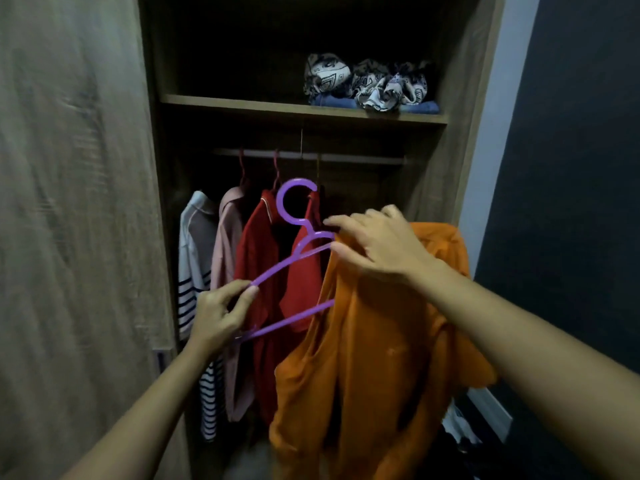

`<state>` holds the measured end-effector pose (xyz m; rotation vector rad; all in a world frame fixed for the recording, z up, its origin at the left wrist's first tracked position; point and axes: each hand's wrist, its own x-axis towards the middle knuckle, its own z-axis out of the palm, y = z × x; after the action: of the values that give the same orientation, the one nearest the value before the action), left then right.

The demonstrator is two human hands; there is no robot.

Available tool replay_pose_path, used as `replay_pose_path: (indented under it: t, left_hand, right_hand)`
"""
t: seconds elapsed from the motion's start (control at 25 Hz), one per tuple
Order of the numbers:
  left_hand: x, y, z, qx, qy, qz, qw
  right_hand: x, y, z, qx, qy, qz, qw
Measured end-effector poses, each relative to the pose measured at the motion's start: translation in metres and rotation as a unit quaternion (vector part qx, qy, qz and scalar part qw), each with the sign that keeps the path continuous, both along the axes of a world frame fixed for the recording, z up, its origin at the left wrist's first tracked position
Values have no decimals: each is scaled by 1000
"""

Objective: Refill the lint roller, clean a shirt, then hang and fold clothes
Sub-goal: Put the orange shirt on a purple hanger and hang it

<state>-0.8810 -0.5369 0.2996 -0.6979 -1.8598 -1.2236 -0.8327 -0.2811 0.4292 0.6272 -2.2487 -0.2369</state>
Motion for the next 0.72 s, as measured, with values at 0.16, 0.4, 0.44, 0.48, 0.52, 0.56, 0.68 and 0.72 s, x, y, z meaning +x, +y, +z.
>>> replay_pose_path:
  t: [0.16,0.4,0.44,0.48,0.52,0.56,0.68,0.72]
  left_hand:
    - [5,20,6,-34,87,152,984]
    - [45,88,-56,-184,95,70,976]
    - [42,95,-65,-225,21,44,973]
    - [36,97,-70,-266,-45,10,963]
    - [26,96,-75,-298,-81,-27,951]
    - [15,92,-79,-314,-95,-58,943]
    - [-16,57,-86,-272,-152,-126,942]
    - [-23,44,-81,-291,-170,-125,933]
  right_hand:
    - [-8,32,-8,31,48,-6,998]
    - [-8,52,7,17,114,64,991]
    - [-7,53,11,21,119,73,990]
    - [-5,55,14,25,123,81,989]
    - [-3,58,18,27,126,86,988]
    - [0,64,22,28,127,83,988]
    - [15,97,28,72,120,46,989]
    - [19,106,25,96,114,25,989]
